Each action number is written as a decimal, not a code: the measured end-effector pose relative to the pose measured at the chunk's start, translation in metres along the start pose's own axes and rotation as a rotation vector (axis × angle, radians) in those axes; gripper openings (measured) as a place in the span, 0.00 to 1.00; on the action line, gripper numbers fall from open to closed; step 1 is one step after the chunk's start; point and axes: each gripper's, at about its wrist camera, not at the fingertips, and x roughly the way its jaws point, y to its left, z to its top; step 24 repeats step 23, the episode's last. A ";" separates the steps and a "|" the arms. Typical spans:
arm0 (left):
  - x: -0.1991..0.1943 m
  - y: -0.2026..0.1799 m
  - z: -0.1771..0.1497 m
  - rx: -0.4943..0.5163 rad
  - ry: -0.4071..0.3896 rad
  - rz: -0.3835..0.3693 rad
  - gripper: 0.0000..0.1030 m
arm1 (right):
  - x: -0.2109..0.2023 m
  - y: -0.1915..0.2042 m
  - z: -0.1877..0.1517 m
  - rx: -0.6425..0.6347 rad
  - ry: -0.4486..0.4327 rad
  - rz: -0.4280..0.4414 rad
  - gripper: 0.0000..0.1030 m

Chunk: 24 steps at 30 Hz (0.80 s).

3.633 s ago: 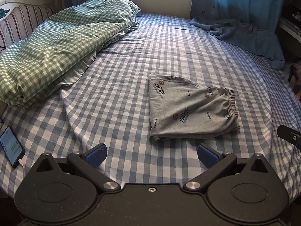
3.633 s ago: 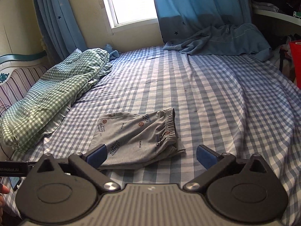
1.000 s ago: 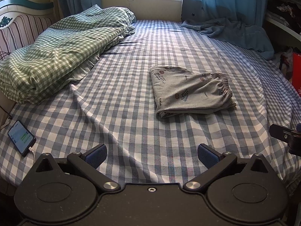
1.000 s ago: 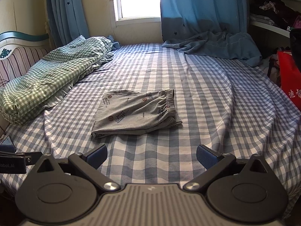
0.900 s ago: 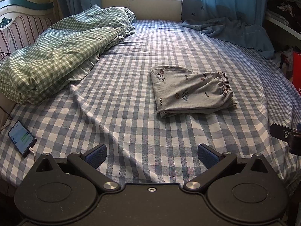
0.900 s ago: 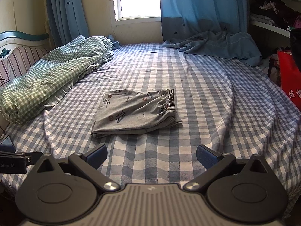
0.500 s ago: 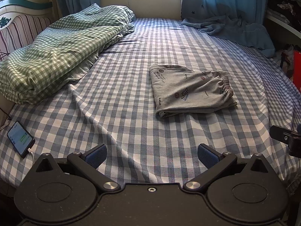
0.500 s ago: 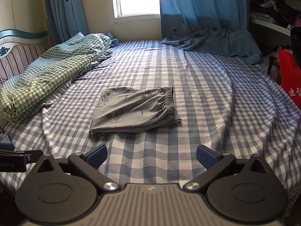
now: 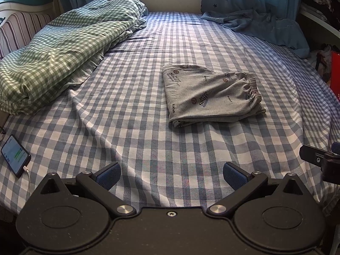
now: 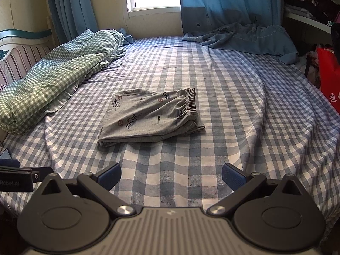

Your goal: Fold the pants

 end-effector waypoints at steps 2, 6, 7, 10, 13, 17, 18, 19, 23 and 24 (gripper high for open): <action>0.005 -0.002 0.003 0.006 0.015 0.004 0.99 | 0.004 -0.002 0.001 0.003 0.014 -0.001 1.00; 0.016 -0.006 0.008 0.011 0.044 0.006 0.99 | 0.014 -0.007 0.003 0.006 0.040 -0.001 1.00; 0.019 -0.007 0.009 0.012 0.050 0.006 0.99 | 0.016 -0.009 0.005 0.007 0.045 -0.001 1.00; 0.026 -0.011 0.015 0.014 0.062 0.008 0.99 | 0.024 -0.013 0.010 0.006 0.058 -0.004 1.00; 0.034 -0.014 0.022 0.017 0.074 0.009 0.99 | 0.033 -0.016 0.015 0.003 0.072 0.000 1.00; 0.045 -0.020 0.030 0.025 0.091 0.007 0.99 | 0.044 -0.018 0.022 -0.004 0.090 0.005 1.00; 0.047 -0.021 0.032 0.026 0.095 0.006 0.99 | 0.047 -0.019 0.023 -0.005 0.095 0.006 1.00; 0.050 -0.022 0.034 0.028 0.100 0.005 0.99 | 0.050 -0.019 0.025 -0.005 0.099 0.007 1.00; 0.058 -0.025 0.040 0.030 0.114 0.001 0.99 | 0.060 -0.019 0.031 -0.009 0.115 0.010 1.00; 0.058 -0.025 0.040 0.030 0.114 0.001 0.99 | 0.060 -0.019 0.031 -0.009 0.115 0.010 1.00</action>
